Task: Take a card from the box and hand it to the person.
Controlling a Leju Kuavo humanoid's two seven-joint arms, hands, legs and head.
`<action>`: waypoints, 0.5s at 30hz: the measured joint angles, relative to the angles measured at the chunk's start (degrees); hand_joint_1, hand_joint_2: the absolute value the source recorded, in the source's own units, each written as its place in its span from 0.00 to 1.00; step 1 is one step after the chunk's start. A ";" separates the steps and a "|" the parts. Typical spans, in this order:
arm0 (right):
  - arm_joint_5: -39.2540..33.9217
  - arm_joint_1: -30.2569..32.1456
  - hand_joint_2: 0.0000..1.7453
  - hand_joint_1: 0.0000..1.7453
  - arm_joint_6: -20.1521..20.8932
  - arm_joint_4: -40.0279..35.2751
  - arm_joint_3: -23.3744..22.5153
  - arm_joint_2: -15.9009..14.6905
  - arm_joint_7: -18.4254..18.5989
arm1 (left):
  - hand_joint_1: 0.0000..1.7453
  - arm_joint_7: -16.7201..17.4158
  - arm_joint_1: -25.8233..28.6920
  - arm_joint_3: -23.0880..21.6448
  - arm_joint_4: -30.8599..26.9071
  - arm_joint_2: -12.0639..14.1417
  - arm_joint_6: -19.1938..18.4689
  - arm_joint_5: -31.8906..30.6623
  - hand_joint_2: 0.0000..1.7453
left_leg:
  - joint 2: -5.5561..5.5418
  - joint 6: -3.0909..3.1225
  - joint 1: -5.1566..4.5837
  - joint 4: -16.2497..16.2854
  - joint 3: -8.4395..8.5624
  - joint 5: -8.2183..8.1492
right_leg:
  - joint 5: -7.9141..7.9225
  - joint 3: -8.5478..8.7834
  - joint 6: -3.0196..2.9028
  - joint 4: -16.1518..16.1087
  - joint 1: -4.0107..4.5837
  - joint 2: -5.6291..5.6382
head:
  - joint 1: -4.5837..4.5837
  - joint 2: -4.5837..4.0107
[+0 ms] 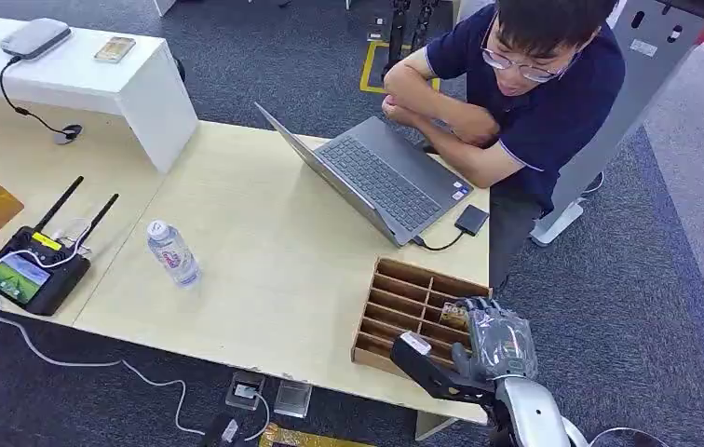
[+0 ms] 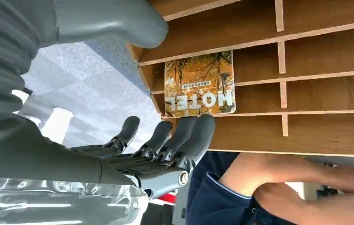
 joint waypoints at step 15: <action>-1.03 -0.20 1.00 0.39 -0.90 0.50 -0.09 0.04 -0.11 | 0.00 0.57 0.00 -0.09 0.00 0.00 -0.26 -0.15 0.00 | 0.00 0.00 0.00 0.00 0.00 0.00 | 0.00 0.00 0.00 0.00 0.00 0.00 | 0.00 0.00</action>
